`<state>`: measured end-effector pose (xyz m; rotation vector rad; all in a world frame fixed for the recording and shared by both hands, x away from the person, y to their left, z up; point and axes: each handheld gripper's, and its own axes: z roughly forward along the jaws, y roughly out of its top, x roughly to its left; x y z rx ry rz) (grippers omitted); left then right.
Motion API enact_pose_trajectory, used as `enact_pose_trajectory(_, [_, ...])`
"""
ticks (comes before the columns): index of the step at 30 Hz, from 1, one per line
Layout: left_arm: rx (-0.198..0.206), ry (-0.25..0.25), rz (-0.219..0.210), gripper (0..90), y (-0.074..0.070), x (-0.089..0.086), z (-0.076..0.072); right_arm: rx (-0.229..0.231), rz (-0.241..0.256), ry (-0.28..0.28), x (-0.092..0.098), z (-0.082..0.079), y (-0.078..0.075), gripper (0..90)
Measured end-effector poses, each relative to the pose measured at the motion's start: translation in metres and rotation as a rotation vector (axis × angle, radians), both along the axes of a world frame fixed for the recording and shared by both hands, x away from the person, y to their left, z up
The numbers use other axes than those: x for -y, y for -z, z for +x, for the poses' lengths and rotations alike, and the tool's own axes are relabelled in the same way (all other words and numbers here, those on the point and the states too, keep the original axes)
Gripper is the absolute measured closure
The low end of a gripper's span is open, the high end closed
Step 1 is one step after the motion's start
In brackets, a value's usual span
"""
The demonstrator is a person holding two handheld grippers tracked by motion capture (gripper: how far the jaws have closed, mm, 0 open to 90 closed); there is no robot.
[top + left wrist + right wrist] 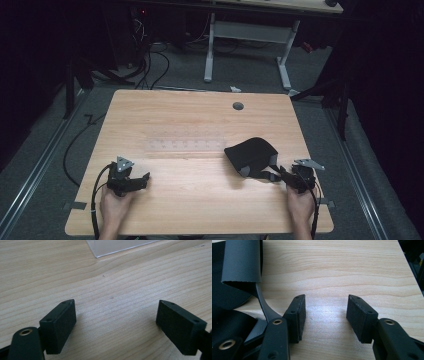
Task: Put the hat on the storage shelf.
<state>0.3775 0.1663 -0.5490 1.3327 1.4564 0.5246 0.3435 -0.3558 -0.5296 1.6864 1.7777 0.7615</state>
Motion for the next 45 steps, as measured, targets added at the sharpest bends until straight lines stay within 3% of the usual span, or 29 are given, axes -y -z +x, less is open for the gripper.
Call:
enact_pose_trajectory(24, [0.000,-0.002,0.000,16.8,0.000,0.000,0.000,-0.002,0.005,-0.010,0.000,-0.001,0.000,47.9])
enact_pose_trajectory(30, [-0.001,-0.003,-0.001,16.8,0.000,0.000,0.000,-0.018,0.017,0.019,0.002,-0.002,-0.002,48.8])
enact_pose_trajectory(33, [-0.001,-0.003,0.000,16.8,0.000,0.000,0.000,-0.003,0.019,0.008,0.002,-0.005,-0.004,48.8])
enact_pose_trajectory(39, [-0.001,-0.003,-0.001,16.8,0.000,0.000,0.000,0.050,-0.024,-0.015,0.001,-0.014,-0.012,52.1])
enact_pose_trajectory(45, [0.000,0.001,-0.001,16.9,0.000,0.001,0.000,0.087,0.037,-0.041,0.002,-0.026,-0.020,52.2])
